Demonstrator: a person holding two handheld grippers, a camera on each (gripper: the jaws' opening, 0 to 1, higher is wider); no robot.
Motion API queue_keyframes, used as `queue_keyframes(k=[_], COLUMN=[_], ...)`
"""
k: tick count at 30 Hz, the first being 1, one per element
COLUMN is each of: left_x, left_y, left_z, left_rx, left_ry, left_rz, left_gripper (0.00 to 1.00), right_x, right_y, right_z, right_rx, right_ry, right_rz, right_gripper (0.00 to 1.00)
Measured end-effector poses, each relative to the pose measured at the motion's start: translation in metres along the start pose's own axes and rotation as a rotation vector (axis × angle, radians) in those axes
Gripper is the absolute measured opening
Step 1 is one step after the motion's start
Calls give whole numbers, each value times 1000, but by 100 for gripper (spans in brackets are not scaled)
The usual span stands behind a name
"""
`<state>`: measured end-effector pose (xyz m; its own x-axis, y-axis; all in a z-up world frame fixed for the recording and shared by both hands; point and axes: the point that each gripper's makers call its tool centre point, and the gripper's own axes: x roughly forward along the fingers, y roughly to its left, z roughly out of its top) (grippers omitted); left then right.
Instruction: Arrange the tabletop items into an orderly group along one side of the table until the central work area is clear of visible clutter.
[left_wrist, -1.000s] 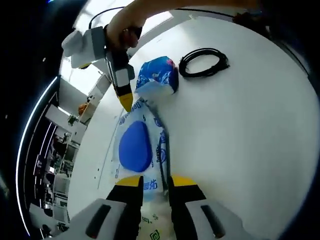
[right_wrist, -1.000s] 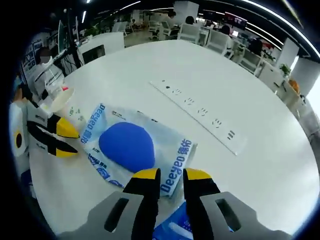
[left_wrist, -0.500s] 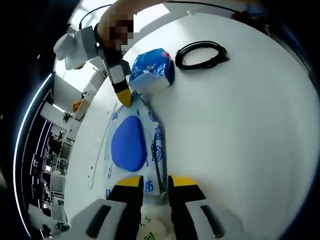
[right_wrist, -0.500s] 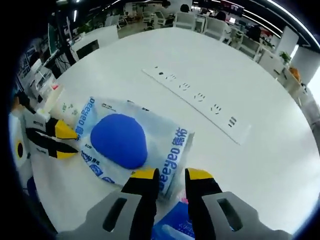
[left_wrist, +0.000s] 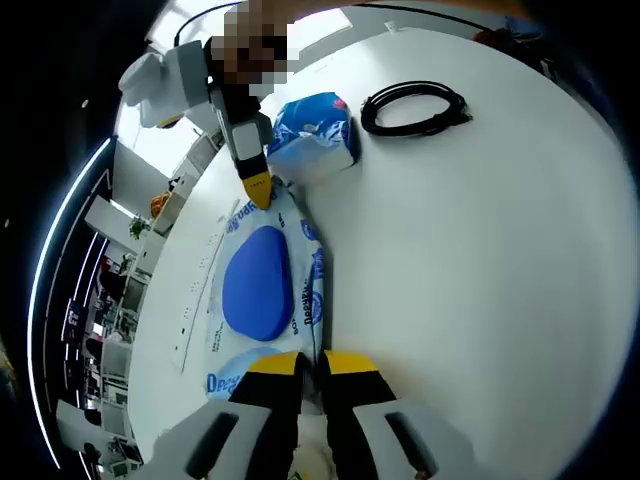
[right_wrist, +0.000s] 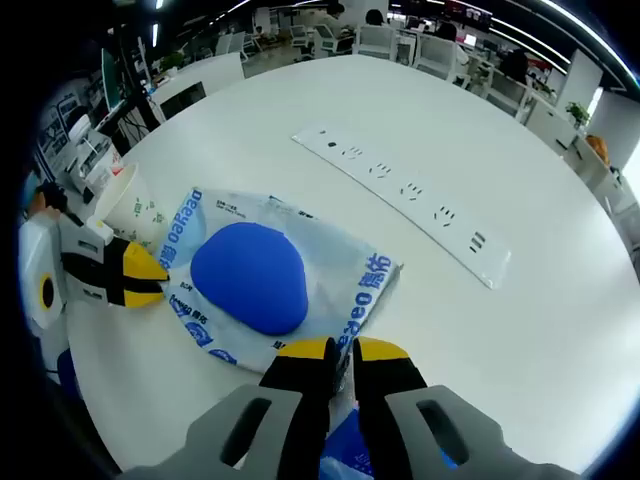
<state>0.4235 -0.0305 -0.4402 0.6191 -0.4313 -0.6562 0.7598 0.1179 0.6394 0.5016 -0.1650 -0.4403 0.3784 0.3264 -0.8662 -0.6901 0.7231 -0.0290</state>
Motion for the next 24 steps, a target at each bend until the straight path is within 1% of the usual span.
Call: queue_keyframes(k=[1, 4, 6, 8, 12, 18, 24], left_x=[0, -1, -3, -4, -2, -1, -6], left_y=[2, 6, 11, 13, 11, 13, 19], left_z=[2, 3, 5, 6, 3, 5, 8], left_rx=[13, 32, 34, 28, 26, 37, 47], left_ry=[-3, 0, -8, -20, -14, -18, -23], left_rz=[17, 39, 64, 77, 68, 83, 111], left_gripper=[2, 1, 0, 0, 0, 0, 0], right_x=[-1, 1, -1, -2, -4, -8, -16], right_y=[2, -1, 1, 1, 3, 0, -1], right_z=[-1, 1, -2, -4, -4, -2, 4], right_rx=[-59, -97, -117, -122, -120, -132, -150], right_ry=[5, 25, 27, 20, -9, -33, -64], right_rz=[-7, -20, -25, -27, -19, -44, -64], right_gripper=[0, 0, 0, 0, 0, 0, 0])
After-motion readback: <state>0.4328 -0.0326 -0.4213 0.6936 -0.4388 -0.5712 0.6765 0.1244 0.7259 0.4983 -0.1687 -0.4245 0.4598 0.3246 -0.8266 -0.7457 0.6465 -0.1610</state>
